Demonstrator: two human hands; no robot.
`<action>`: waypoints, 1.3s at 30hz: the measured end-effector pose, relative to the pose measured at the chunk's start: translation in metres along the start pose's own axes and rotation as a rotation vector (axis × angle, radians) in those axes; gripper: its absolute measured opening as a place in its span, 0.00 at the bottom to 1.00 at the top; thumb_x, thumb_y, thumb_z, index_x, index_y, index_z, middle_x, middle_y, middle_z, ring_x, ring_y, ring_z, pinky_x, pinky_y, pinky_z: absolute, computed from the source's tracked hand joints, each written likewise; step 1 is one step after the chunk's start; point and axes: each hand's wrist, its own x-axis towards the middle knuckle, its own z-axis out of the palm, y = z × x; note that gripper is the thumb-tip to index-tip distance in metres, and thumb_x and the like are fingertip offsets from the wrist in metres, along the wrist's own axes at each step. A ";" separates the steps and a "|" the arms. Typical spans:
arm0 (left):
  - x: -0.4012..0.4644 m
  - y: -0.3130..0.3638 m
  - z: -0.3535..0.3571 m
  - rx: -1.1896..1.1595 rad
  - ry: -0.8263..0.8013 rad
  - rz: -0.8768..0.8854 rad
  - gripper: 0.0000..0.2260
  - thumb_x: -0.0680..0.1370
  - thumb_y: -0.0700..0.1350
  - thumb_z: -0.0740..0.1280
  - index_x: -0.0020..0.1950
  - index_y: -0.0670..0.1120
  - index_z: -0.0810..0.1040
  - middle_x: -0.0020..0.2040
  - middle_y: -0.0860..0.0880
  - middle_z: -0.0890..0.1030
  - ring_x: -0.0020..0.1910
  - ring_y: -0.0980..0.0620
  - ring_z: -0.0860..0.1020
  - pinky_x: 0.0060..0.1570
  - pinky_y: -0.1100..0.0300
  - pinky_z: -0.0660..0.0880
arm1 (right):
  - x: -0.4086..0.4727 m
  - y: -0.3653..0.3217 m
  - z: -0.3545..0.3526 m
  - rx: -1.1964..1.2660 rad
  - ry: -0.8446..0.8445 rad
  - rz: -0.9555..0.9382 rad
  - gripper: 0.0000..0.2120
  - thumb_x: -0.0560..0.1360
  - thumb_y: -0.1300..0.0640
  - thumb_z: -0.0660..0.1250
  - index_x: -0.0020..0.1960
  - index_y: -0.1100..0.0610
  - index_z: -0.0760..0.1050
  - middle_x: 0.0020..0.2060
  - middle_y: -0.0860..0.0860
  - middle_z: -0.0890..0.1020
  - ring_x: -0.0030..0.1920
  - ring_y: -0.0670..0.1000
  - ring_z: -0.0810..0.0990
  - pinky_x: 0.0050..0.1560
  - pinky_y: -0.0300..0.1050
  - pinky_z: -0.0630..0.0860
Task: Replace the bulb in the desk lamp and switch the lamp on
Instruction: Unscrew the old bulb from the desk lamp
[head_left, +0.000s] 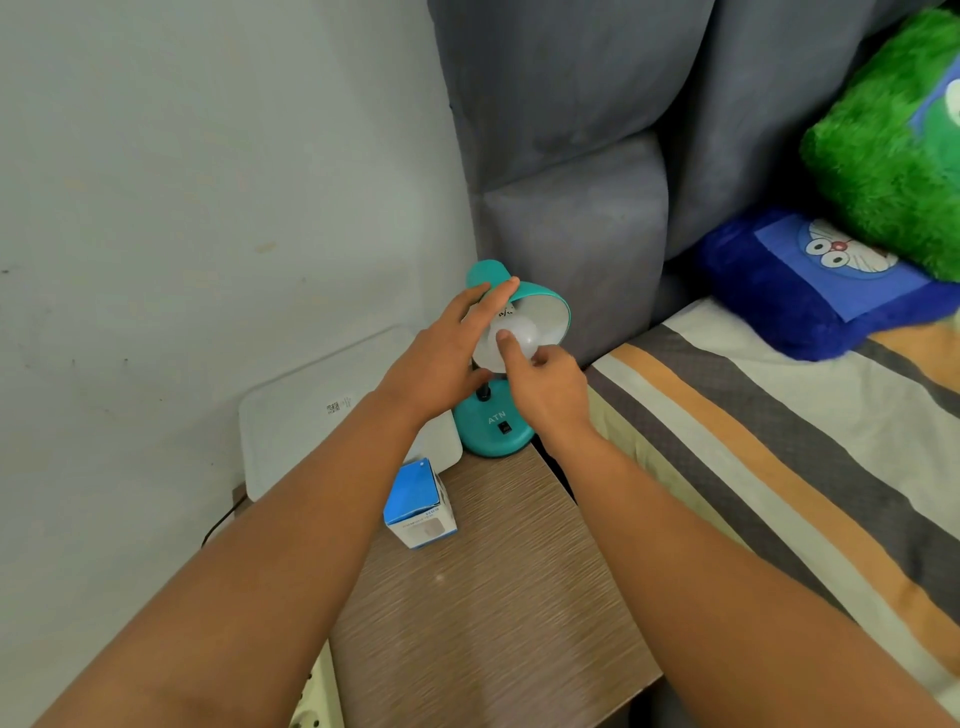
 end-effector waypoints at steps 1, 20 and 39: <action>0.000 0.000 0.000 -0.003 0.000 -0.004 0.44 0.75 0.42 0.75 0.81 0.57 0.51 0.78 0.45 0.61 0.65 0.45 0.77 0.62 0.51 0.77 | 0.001 0.001 0.000 0.007 0.000 -0.009 0.20 0.75 0.39 0.68 0.49 0.56 0.77 0.41 0.48 0.81 0.41 0.47 0.78 0.32 0.36 0.67; -0.001 0.002 0.001 -0.002 0.001 -0.008 0.42 0.76 0.41 0.74 0.81 0.58 0.51 0.79 0.45 0.61 0.67 0.43 0.75 0.62 0.49 0.78 | 0.010 0.000 0.001 -0.010 0.047 -0.122 0.32 0.63 0.47 0.80 0.61 0.48 0.67 0.56 0.53 0.78 0.54 0.53 0.79 0.47 0.44 0.77; -0.002 0.002 0.000 -0.011 0.018 0.005 0.40 0.77 0.43 0.73 0.81 0.57 0.52 0.78 0.44 0.62 0.68 0.43 0.75 0.61 0.46 0.79 | 0.006 -0.009 0.001 0.227 -0.027 0.177 0.20 0.73 0.38 0.68 0.53 0.54 0.76 0.47 0.53 0.83 0.47 0.53 0.84 0.50 0.52 0.83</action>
